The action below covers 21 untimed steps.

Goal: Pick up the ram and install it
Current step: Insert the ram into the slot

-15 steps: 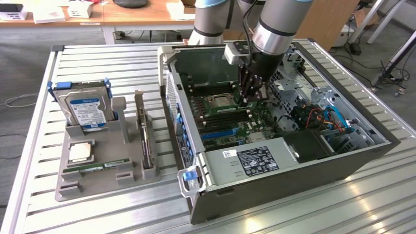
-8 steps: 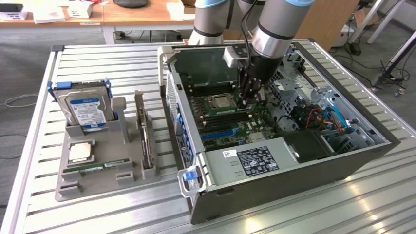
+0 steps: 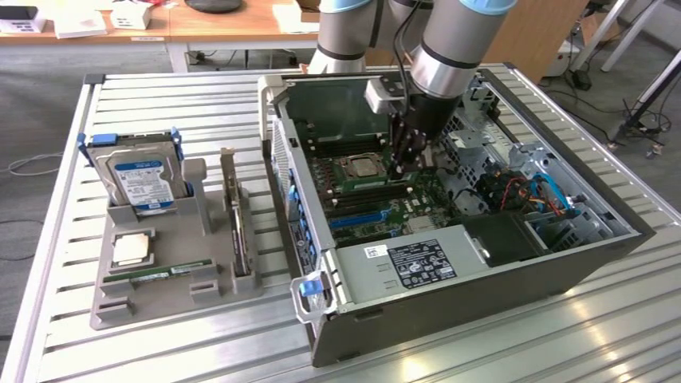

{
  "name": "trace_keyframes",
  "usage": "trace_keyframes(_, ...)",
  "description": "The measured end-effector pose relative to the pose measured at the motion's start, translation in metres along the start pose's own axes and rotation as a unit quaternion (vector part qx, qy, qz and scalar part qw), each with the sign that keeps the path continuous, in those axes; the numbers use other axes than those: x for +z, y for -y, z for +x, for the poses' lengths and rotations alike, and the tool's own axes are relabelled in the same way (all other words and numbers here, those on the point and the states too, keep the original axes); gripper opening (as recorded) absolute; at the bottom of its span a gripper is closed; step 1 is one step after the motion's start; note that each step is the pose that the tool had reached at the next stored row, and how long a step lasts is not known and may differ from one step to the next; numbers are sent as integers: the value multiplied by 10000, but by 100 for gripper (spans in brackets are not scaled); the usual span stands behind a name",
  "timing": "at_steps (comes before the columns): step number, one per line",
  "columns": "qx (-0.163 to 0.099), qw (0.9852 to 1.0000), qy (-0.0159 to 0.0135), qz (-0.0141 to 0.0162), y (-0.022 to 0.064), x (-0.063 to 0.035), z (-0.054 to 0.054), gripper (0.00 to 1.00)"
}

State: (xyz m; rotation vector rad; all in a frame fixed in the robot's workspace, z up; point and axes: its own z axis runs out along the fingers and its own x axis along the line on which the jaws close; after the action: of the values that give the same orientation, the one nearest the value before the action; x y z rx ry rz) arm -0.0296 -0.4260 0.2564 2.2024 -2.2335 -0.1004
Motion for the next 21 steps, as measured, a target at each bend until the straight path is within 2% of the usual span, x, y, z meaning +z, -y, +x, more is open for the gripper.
trace_keyframes(21, 0, 10000, -1, 0, 3, 69, 3, 12)
